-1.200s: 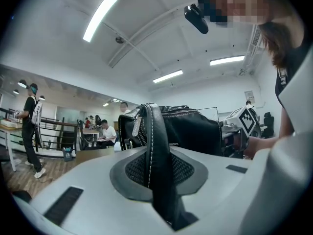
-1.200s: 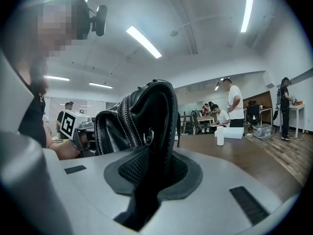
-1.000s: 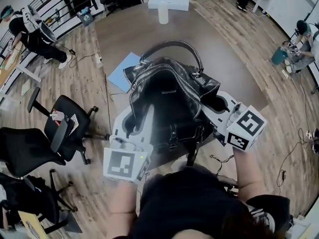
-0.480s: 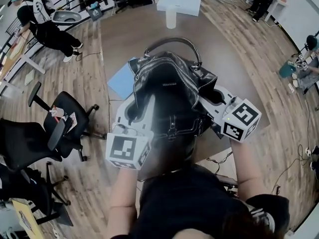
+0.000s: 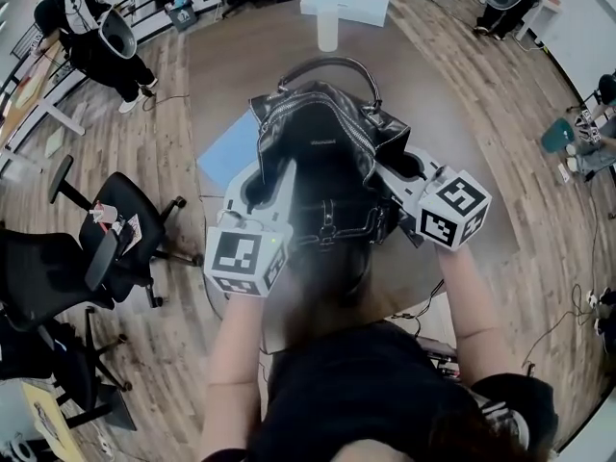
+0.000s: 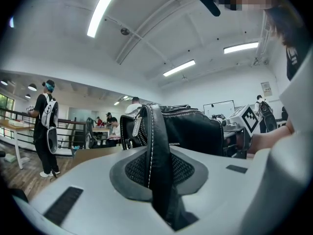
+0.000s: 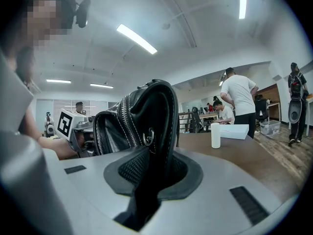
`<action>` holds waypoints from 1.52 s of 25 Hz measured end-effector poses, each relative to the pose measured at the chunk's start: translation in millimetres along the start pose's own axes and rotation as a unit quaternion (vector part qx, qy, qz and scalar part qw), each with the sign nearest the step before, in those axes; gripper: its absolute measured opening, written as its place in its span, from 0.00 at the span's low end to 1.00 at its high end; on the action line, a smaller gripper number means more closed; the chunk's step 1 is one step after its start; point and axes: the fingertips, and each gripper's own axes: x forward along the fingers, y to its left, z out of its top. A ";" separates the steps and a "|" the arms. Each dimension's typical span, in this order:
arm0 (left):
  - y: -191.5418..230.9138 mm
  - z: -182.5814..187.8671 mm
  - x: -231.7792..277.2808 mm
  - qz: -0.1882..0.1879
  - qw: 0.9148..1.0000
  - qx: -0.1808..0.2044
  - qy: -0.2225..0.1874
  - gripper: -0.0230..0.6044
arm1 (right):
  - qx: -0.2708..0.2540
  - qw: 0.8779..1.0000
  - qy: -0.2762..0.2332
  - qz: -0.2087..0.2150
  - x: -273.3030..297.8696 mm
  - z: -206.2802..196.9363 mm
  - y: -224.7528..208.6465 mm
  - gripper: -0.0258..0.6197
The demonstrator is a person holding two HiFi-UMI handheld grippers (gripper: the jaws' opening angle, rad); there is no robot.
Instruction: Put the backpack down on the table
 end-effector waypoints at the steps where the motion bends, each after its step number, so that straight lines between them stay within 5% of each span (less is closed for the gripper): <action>1: 2.1 -1.7 4.2 0.000 1.000 0.001 -0.001 0.17 | -0.001 1.000 0.000 -0.001 2.7 -1.3 -4.1 0.17; 19: 37.2 -15.0 63.4 -0.001 1.000 0.022 -0.002 0.18 | -0.010 0.999 -0.013 -0.031 37.2 -8.0 -52.8 0.17; 38: 56.2 -42.8 80.9 -0.004 1.000 -0.019 0.000 0.26 | 0.019 1.000 0.002 -0.003 48.9 -28.5 -63.3 0.18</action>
